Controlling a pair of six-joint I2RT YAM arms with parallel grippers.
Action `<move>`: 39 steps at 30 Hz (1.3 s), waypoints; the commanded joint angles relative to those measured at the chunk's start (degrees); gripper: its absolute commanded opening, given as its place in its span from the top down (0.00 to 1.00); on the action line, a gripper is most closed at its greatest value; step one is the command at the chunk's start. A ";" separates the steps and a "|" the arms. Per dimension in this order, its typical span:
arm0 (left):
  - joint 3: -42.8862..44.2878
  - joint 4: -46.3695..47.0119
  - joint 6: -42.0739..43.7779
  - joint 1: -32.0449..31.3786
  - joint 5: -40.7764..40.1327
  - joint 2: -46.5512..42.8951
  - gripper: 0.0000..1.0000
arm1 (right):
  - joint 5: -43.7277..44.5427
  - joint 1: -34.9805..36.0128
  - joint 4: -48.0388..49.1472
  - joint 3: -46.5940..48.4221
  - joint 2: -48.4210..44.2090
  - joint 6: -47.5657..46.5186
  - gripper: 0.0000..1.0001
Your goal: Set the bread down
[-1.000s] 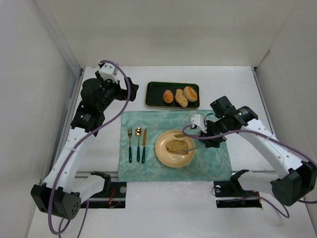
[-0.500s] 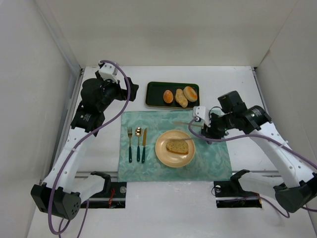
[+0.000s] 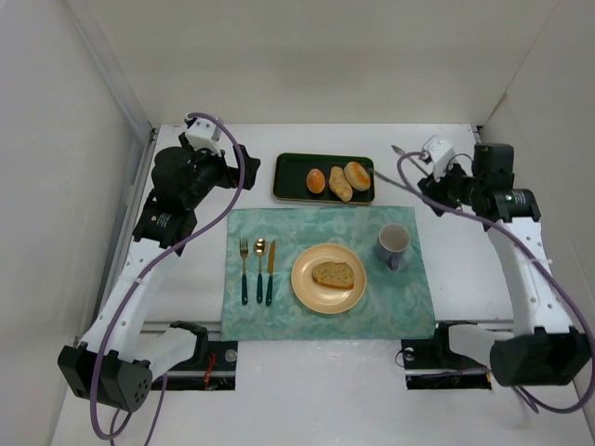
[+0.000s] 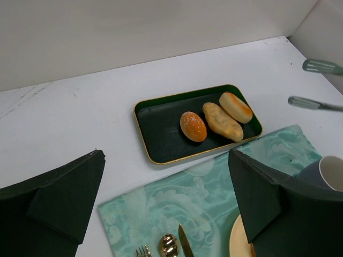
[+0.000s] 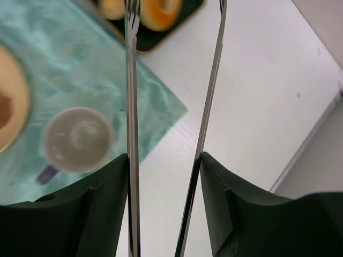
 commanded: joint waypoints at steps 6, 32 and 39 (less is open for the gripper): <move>-0.23 2.39 0.72 -0.16 -0.27 -2.09 0.00 | -3.27 -20.59 21.43 -5.89 7.38 5.92 0.41; -0.23 2.39 0.72 -0.16 0.26 -2.61 0.00 | 1.39 -26.75 30.15 -13.73 26.97 16.91 0.37; -0.23 2.39 0.72 -0.16 -0.27 -2.61 0.00 | 4.11 -26.75 29.00 -12.41 30.84 17.44 0.31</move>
